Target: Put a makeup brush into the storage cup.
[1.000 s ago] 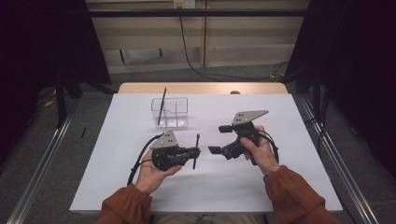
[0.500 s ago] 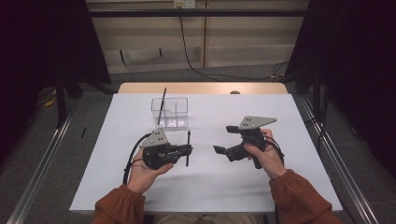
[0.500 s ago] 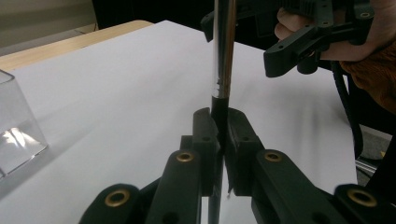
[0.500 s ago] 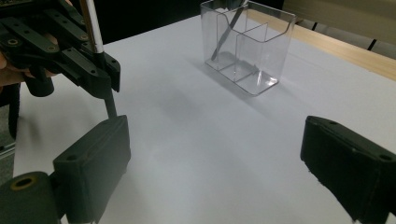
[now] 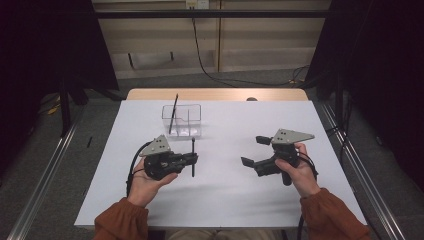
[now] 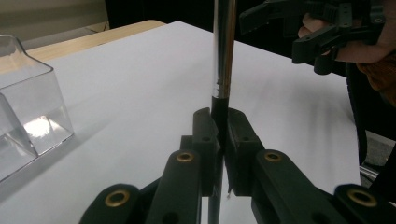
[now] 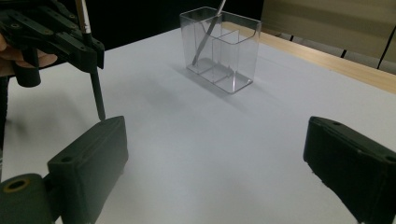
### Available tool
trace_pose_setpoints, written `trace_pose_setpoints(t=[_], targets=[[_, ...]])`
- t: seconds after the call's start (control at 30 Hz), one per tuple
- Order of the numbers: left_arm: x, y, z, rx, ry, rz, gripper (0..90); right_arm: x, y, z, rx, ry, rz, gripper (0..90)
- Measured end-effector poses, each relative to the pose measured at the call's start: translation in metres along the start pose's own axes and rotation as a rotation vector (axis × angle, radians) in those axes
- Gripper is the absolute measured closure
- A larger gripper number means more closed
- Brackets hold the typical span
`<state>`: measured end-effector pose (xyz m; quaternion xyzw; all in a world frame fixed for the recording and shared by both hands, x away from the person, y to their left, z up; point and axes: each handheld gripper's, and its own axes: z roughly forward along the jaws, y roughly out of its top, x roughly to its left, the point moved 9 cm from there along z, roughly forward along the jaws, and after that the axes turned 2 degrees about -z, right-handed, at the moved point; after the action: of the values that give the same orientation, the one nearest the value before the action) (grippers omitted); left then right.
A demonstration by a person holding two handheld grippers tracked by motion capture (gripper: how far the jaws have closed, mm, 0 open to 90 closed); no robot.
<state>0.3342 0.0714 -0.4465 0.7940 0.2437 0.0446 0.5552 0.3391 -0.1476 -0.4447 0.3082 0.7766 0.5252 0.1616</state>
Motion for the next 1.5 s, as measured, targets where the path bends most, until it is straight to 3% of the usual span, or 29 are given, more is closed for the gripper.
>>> trace_pose_setpoints(t=[0.63, 0.7, 1.07, 1.23, 1.5], targets=[[0.023, 0.013, -0.027, -0.030, 0.059, -0.015, 84.1, -0.010, -0.028, -0.034, -0.040, -0.083, 0.037, 1.2], [0.025, 0.014, -0.030, -0.031, 0.065, -0.013, 84.1, -0.011, -0.031, -0.038, -0.041, -0.087, 0.058, 0.7], [0.036, 0.016, -0.040, -0.034, 0.096, -0.021, 84.1, -0.015, -0.047, -0.057, -0.055, -0.136, 0.075, 0.7], [0.041, 0.021, -0.045, -0.039, 0.108, -0.017, 84.1, -0.016, -0.054, -0.068, -0.053, -0.171, 0.059, 0.4], [0.049, 0.027, -0.051, -0.046, 0.127, -0.020, 84.1, -0.031, -0.066, -0.080, -0.081, -0.233, 0.081, 0.4]])
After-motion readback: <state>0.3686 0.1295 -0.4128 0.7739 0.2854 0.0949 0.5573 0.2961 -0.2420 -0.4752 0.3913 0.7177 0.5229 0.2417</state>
